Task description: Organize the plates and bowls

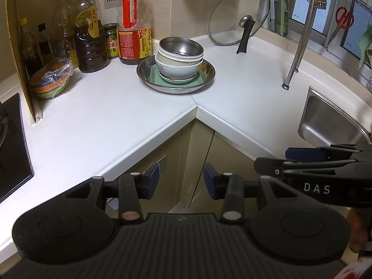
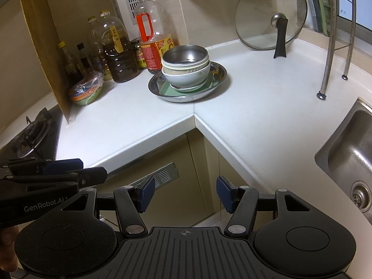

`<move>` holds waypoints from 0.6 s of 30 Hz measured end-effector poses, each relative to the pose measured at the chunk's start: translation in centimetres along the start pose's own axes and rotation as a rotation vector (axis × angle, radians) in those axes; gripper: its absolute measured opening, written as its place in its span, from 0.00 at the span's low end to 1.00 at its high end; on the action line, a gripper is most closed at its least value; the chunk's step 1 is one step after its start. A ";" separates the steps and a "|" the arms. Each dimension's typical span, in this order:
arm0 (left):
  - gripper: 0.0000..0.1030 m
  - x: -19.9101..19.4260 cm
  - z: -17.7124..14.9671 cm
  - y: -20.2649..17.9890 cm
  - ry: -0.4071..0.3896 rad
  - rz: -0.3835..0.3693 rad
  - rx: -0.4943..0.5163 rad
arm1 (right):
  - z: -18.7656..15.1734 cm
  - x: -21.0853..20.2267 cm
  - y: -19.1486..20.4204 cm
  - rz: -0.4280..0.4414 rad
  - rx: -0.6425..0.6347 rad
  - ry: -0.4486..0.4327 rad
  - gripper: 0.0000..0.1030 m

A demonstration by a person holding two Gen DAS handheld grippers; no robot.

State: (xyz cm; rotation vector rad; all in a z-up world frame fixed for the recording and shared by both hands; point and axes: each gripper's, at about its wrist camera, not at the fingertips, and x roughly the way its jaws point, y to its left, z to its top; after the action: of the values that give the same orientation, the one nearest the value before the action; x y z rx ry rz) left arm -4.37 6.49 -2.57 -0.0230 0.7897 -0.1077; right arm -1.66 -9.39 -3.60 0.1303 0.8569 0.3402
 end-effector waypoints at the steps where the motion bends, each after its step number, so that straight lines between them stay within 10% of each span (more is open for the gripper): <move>1: 0.38 0.0 0.0 0.0 0.001 0.000 0.000 | 0.0 0.0 0.0 0.000 0.000 0.000 0.57; 18: 0.38 0.6 0.2 -0.4 0.009 0.000 -0.003 | 0.3 0.4 -0.5 -0.001 0.004 0.010 0.57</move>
State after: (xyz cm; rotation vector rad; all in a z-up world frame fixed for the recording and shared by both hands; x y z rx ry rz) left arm -3.87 5.99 -2.85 -0.0253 0.7984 -0.1064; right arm -1.04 -9.74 -3.85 0.1324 0.8678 0.3384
